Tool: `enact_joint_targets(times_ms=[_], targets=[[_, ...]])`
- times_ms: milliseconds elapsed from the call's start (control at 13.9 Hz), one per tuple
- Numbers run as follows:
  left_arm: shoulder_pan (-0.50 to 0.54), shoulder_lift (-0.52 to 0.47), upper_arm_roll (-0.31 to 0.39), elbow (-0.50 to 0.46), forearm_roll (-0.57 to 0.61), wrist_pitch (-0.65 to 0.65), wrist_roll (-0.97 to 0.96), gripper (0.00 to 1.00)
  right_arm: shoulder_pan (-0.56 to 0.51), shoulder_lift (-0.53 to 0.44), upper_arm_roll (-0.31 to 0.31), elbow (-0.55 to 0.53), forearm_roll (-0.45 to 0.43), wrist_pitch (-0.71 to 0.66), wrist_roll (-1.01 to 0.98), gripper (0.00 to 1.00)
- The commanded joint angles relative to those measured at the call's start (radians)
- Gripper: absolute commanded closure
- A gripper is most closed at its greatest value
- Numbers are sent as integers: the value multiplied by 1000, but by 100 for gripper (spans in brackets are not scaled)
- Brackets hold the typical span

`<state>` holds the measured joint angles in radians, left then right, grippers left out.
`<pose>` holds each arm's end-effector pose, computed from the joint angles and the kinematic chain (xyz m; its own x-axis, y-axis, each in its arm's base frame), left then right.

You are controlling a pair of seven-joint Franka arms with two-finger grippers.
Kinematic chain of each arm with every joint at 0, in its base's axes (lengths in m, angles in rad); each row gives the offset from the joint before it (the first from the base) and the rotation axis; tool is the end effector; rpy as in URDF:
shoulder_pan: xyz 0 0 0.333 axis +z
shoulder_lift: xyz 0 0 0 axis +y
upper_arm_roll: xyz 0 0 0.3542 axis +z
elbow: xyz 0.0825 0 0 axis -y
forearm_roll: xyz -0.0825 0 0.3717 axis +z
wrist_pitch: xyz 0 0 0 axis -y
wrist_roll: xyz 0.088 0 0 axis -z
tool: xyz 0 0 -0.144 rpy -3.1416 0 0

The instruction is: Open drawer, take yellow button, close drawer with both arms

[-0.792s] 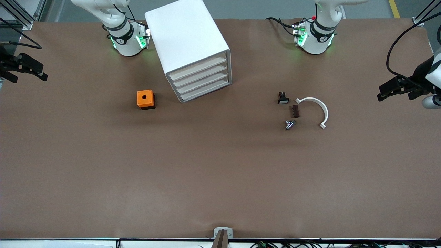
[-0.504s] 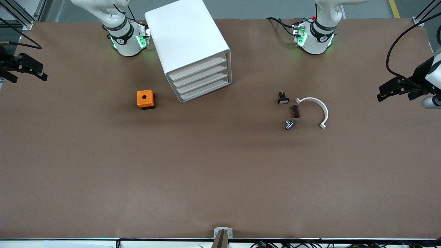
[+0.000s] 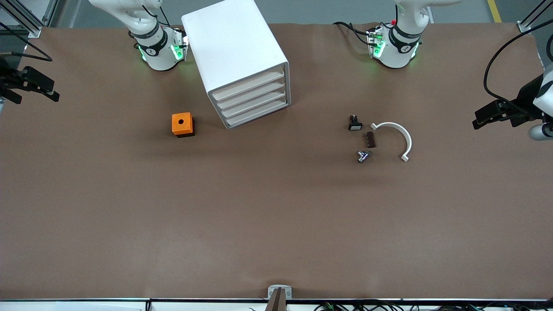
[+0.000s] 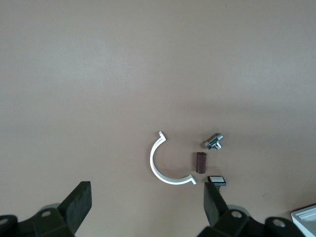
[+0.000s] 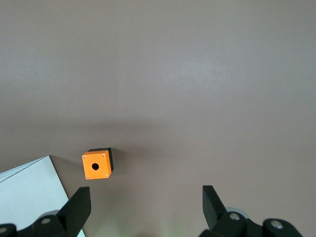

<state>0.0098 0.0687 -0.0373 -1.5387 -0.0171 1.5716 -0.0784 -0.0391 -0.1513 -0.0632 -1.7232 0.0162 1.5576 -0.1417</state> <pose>0.5636 -0.0172 0.6025 0.9980 0.0509 -0.0372 0.0515 -0.9985 0.0168 0.4834 -0.0498 0.6323 0.9991 0.0404 -0.0108 0.0401 -0.9988 -0.0275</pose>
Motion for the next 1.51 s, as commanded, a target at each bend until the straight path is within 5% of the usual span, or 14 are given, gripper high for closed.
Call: enact_joint_targets(times_ms=[0, 288, 792, 1008, 1440], targets=[[-20, 77, -4, 28, 2, -13, -14, 0, -4, -28, 5, -24, -10, -2, -6, 0], [-105, 166, -29, 29, -1, -15, -84, 0, -4, -28, 5, -24, -10, -2, -6, 0], [-362, 325, -29, 32, -21, -15, -580, 0, -4, -27, 5, -22, -10, -2, -4, 0], [-471, 437, -29, 106, -24, -15, -804, 0, -4, -25, 5, -22, -10, -7, -9, 0], [-485, 563, -22, 223, -492, -21, -1206, 0, -2, -24, 6, -16, -9, -2, -10, 0]])
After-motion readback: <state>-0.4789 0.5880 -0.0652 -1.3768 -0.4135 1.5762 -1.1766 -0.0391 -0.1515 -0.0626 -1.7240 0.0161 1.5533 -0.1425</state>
